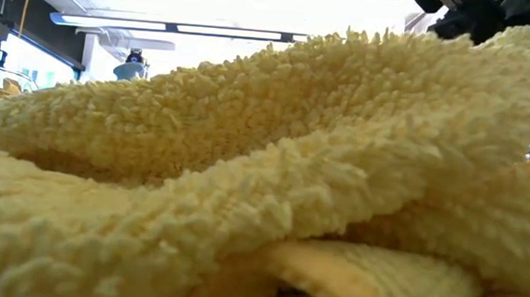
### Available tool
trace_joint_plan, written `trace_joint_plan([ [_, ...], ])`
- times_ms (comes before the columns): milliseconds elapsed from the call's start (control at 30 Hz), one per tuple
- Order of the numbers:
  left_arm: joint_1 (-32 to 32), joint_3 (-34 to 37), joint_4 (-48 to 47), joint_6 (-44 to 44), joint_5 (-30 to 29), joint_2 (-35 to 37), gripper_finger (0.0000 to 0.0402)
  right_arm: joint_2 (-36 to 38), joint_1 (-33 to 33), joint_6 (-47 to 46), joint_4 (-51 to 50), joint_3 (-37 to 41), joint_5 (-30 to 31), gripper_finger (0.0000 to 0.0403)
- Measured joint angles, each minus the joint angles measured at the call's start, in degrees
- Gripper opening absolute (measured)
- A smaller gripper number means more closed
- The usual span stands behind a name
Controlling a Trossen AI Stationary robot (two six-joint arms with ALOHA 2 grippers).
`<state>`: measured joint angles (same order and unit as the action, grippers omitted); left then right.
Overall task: Sort microfiber towel by color & place in baskets
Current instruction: Put the yellow microfiber cloth into the left transparent bin
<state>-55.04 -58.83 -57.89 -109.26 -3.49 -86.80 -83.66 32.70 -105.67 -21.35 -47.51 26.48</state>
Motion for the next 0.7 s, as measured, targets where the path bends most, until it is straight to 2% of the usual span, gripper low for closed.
trace_joint_plan([
  [200,-2.7,0.0,1.3,-7.0,7.6,-5.3,0.0104,0.1,0.1,0.2,0.0,0.0,0.0,0.0187],
  [467,-4.8,0.0,8.7,-16.8,6.7,-8.6,0.0211,0.1,0.1,6.2,-0.2,0.0,-0.5,0.0187],
  [567,-4.5,0.0,8.9,-18.0,6.0,-10.9,0.0232,0.1,0.0,9.8,-0.3,0.0,-1.8,0.0187],
  [700,-3.8,-0.3,10.9,-18.3,6.4,-16.0,0.0236,0.2,-0.2,14.4,-0.5,0.0,-5.9,0.0187],
])
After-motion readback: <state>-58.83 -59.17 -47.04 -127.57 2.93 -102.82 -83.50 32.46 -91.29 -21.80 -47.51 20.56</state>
